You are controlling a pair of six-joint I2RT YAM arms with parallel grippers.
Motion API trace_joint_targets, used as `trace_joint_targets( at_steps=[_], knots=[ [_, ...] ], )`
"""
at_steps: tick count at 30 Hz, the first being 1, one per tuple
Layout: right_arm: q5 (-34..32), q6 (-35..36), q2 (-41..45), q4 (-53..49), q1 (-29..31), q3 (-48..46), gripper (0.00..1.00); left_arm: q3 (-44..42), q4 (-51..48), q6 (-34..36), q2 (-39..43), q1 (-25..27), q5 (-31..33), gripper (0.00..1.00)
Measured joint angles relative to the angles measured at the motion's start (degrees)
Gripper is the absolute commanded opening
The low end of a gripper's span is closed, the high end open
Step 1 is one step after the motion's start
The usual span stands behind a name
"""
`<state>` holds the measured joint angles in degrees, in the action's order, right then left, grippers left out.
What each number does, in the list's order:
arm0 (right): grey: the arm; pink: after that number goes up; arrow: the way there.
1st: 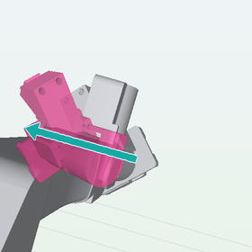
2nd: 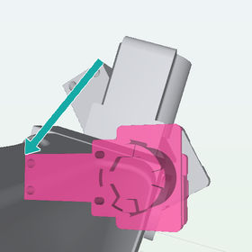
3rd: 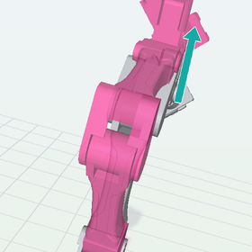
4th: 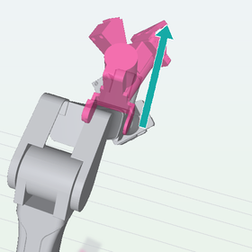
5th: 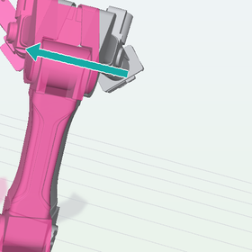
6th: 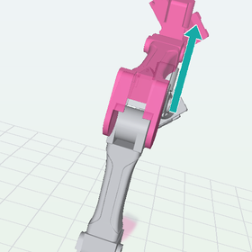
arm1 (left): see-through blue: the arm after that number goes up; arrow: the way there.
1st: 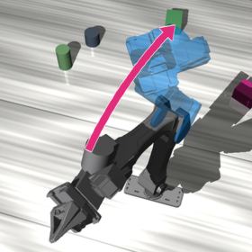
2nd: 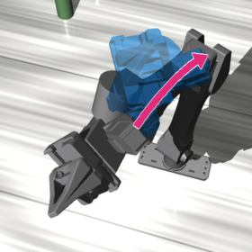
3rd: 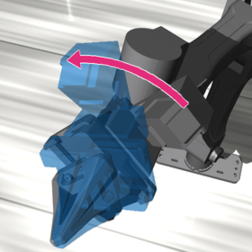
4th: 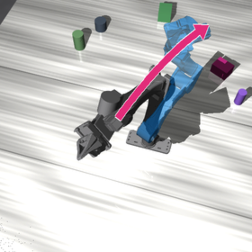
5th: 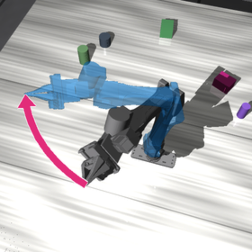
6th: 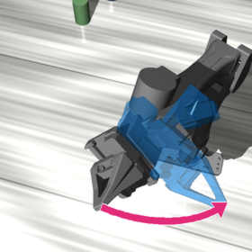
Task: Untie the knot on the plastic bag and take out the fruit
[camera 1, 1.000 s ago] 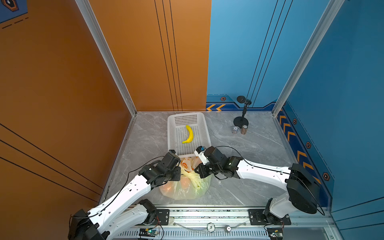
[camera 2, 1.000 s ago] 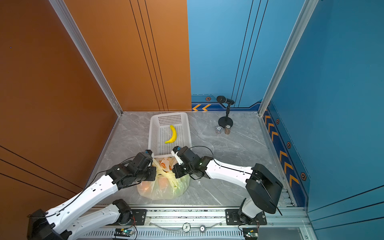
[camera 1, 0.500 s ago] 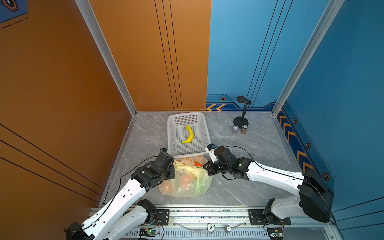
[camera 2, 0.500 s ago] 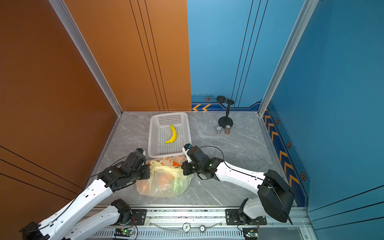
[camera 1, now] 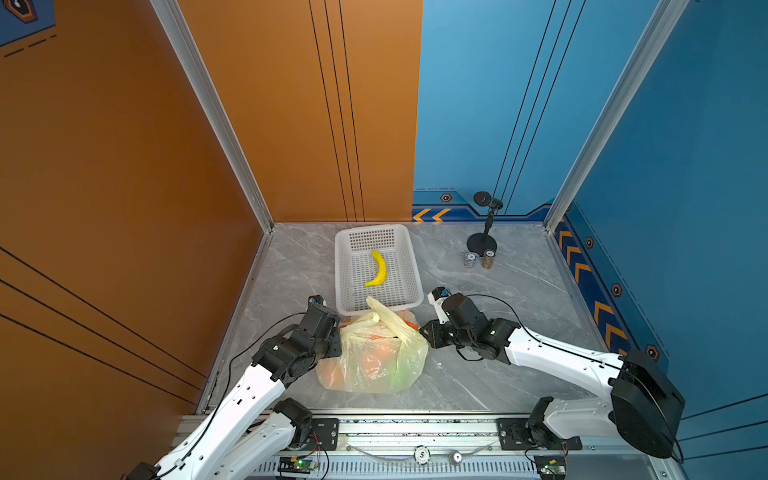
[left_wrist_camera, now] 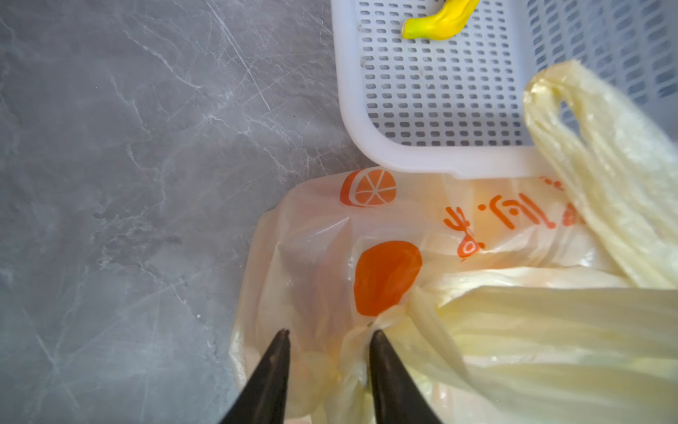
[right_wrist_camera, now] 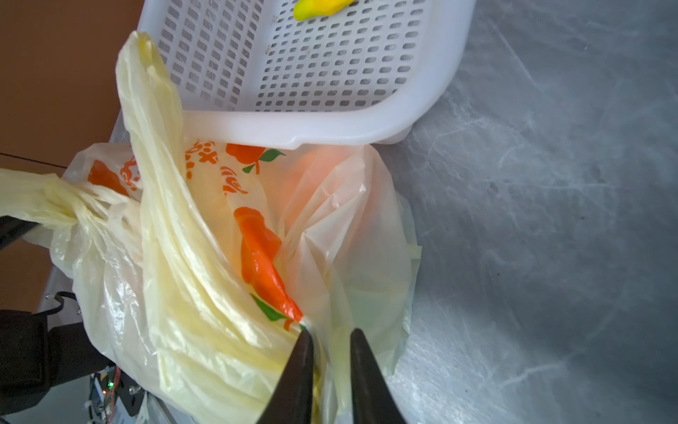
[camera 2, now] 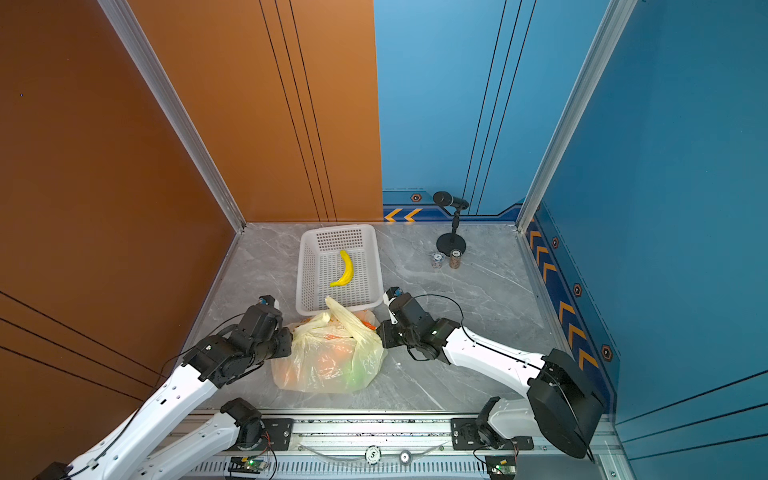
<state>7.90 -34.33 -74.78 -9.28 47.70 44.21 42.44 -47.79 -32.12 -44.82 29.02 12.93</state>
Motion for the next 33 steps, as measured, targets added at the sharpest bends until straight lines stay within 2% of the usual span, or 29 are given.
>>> trace_joint_targets(
  at_steps=[4,9,11,14,21,27,31,33],
  knots=[
    [-1.6,1.3,2.7,-1.7,1.4,2.3,0.39,3.4,1.1,5.0,1.0,-0.1,-2.1,0.58],
    [-2.1,4.7,4.0,-2.8,3.7,7.2,0.50,8.3,3.5,13.6,0.9,-0.1,-9.3,0.66],
    [-0.9,6.1,3.2,-3.4,4.3,9.6,0.52,10.9,4.0,17.5,-0.5,-0.1,-13.2,0.75],
    [2.4,7.7,0.0,-3.9,4.7,13.1,0.52,14.3,3.7,23.4,-3.7,0.1,-18.8,0.81],
    [7.4,10.8,-11.1,-7.1,5.2,20.4,0.56,19.9,0.3,37.3,-12.6,3.9,-25.4,0.99],
    [9.2,12.4,-16.5,-9.3,5.2,22.9,0.55,20.0,-1.9,44.0,-18.5,6.4,-24.8,0.98],
    [9.8,13.0,-17.6,-10.3,5.2,23.1,0.52,20.0,-2.3,44.8,-22.8,7.0,-18.5,0.99],
    [8.8,13.1,-17.7,-11.1,5.2,23.1,0.50,19.9,-2.2,44.8,-24.5,7.1,-14.4,0.91]
  ],
)
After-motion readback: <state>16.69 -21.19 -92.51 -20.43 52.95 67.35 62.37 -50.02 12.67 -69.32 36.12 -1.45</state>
